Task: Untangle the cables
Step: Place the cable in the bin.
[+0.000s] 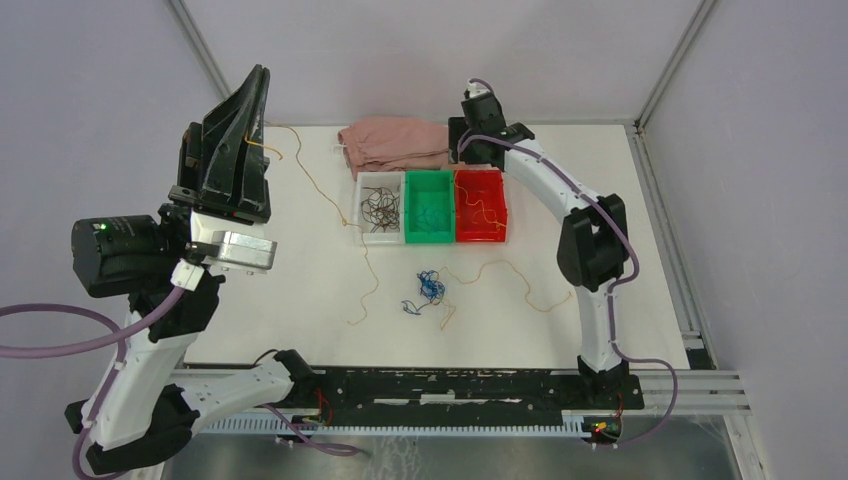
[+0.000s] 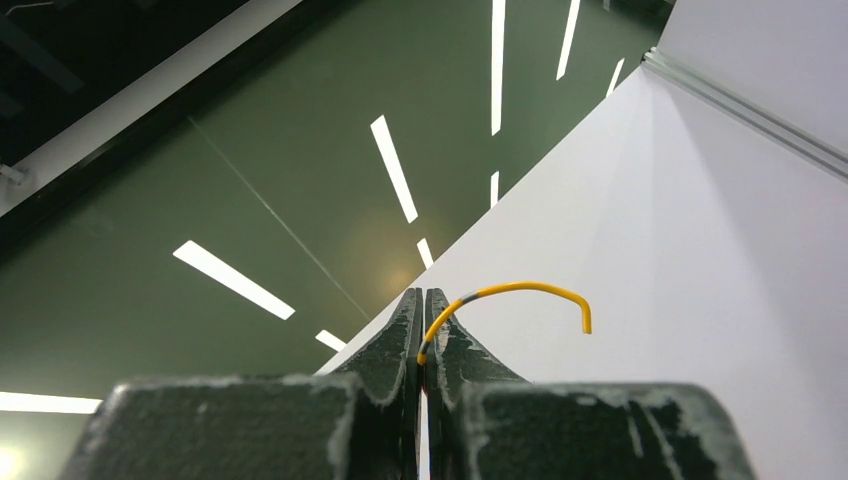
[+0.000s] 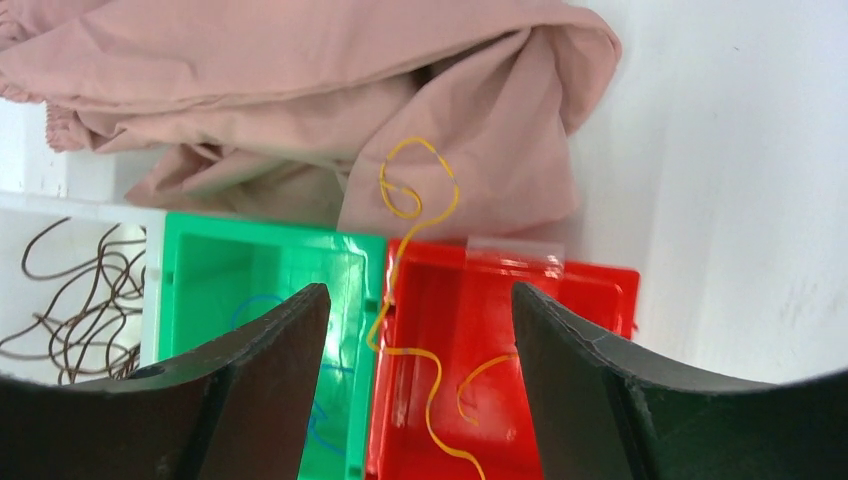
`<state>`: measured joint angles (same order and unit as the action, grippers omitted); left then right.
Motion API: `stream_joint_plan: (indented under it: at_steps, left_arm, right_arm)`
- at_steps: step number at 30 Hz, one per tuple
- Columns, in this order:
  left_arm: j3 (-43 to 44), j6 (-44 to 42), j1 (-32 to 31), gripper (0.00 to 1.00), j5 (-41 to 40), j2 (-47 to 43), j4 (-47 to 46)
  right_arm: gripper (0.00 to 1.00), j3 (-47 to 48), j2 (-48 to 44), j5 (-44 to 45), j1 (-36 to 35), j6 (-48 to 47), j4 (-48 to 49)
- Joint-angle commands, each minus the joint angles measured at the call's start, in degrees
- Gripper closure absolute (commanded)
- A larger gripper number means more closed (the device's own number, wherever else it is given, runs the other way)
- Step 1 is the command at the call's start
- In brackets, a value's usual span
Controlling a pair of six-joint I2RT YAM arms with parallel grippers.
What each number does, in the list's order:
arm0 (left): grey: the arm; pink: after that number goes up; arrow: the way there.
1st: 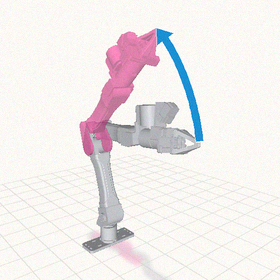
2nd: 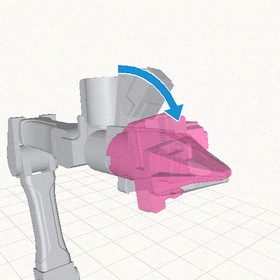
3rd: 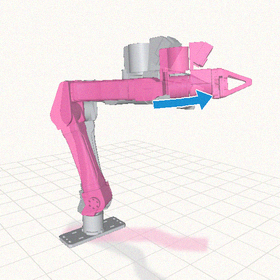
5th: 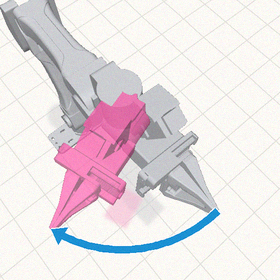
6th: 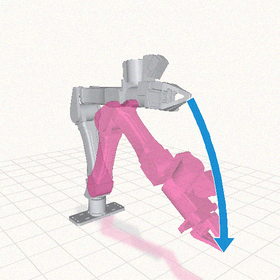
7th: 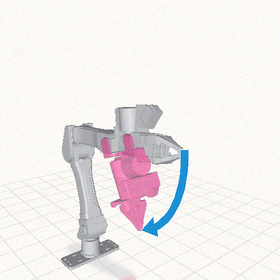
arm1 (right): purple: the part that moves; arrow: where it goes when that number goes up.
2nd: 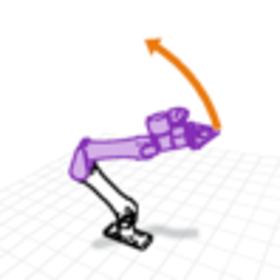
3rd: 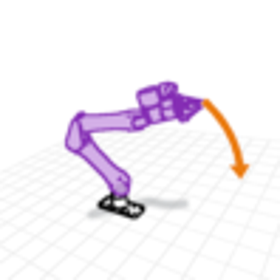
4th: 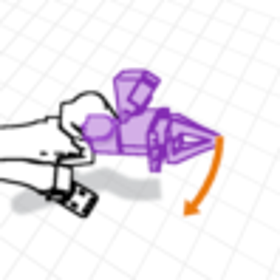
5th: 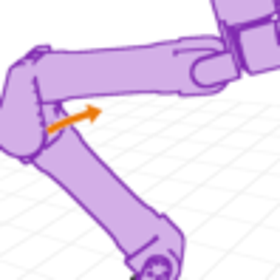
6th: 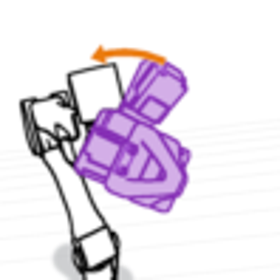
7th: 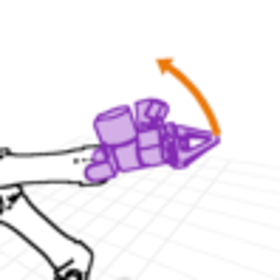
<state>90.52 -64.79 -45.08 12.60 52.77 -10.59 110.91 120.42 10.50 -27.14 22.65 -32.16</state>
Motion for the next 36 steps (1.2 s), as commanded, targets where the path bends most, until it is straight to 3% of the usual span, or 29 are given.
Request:
stream_joint_plan:
  at_steps: [1, 15, 20, 27, 32, 36]
  left_arm:
    - [0.2, 1.0, 0.1, 0.97, 0.5, -0.2, -0.7]
    - [-0.9, 0.1, 0.1, 0.97, 0.2, -1.7, 0.9]
    - [-0.9, -0.4, 0.1, 0.97, 0.4, -1.9, 1.1]
    - [-1.4, -0.8, 0.1, 0.97, 0.5, -2.3, 1.3]
    - [-0.7, -1.2, 0.1, 0.97, 0.4, -2.4, 1.7]
    - [-0.4, -1.1, 0.1, 0.97, 0.3, -2.6, 2.0]
  right_arm:
    - [0.26, 7.6, 4.7, 1.8, 0.0, -0.6, -2.5]
    - [0.35, 13.8, 13.6, -2.2, 1.5, 3.2, 5.3]
    - [0.53, 16.6, 15.9, -2.7, 2.2, 4.3, 5.1]
    - [0.98, 14.3, 13.1, -2.6, 3.1, 4.3, 7.1]
    - [1.00, 10.0, 7.0, -2.8, 4.1, 3.5, 8.6]
    - [1.00, -0.5, -1.0, -1.6, 4.1, 1.0, 13.6]
